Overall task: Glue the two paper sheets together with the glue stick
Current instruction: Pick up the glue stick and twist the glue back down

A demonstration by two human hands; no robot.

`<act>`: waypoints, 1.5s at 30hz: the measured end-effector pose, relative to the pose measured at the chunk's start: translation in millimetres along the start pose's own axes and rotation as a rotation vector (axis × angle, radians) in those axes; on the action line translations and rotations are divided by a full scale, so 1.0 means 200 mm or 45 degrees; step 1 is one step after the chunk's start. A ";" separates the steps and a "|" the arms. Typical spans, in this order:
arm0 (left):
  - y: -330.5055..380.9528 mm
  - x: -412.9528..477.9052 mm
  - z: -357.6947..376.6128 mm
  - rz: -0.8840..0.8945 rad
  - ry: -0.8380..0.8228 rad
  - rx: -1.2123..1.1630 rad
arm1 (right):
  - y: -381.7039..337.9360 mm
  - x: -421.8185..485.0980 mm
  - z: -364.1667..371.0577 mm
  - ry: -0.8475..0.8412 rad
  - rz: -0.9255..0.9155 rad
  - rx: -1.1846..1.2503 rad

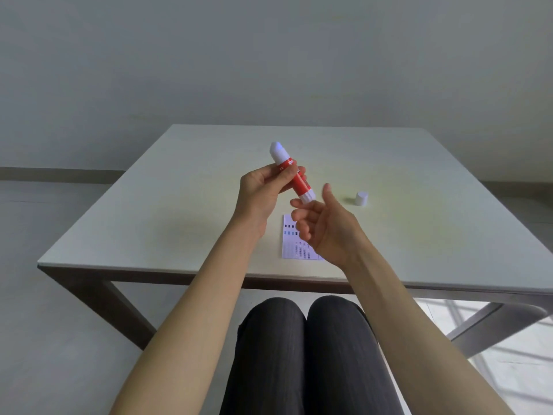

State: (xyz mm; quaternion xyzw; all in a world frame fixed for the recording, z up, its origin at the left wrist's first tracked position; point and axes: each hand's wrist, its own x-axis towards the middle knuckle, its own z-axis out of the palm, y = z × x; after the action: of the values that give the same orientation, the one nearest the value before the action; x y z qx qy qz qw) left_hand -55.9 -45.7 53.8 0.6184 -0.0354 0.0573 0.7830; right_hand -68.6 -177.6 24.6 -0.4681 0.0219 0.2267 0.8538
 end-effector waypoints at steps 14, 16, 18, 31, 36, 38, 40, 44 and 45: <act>0.01 -0.02 0.02 0.018 0.045 -0.025 | -0.03 -0.03 0.03 0.085 -0.076 -0.094; 0.02 -0.02 0.02 0.014 0.033 -0.047 | -0.05 -0.03 0.02 -0.045 0.027 0.136; 0.03 -0.02 0.03 0.028 0.038 -0.051 | -0.04 -0.04 0.03 -0.021 -0.212 0.085; 0.03 -0.03 0.05 0.018 0.121 0.049 | -0.06 -0.05 0.00 -0.018 -0.028 -0.007; 0.00 -0.02 0.07 0.022 0.199 0.127 | 0.06 -0.03 0.04 0.376 -0.979 -0.670; -0.01 -0.02 0.08 0.042 0.252 0.166 | 0.12 0.00 0.03 0.642 -1.332 -1.191; -0.03 -0.02 0.08 0.122 0.311 0.256 | 0.13 0.02 0.02 0.646 -1.352 -1.424; -0.05 0.05 -0.03 0.283 0.493 0.509 | 0.12 0.03 -0.08 0.549 -1.171 -1.642; -0.05 0.09 -0.07 0.290 0.536 0.581 | 0.13 0.03 -0.11 0.558 -1.153 -1.672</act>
State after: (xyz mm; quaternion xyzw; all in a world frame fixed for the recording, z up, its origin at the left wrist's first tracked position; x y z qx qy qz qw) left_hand -37.2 -34.0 42.4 0.7445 0.0720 0.2776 0.6029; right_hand -69.6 -180.9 -8.5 -0.8687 -0.1397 -0.2691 0.3917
